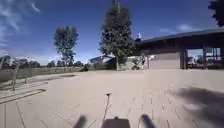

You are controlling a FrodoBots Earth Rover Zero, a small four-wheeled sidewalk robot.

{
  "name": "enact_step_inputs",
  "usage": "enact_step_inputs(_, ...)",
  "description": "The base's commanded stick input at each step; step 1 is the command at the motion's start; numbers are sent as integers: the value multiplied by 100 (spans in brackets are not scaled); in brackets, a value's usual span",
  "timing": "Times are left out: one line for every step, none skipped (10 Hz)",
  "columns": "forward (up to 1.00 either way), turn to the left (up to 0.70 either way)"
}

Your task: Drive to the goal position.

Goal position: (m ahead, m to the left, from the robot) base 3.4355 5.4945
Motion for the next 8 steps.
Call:
enact_step_inputs(100,0)
enact_step_inputs(100,18)
enact_step_inputs(100,40)
enact_step_inputs(100,40)
enact_step_inputs(100,40)
enact_step_inputs(100,40)
enact_step_inputs(100,40)
enact_step_inputs(100,40)
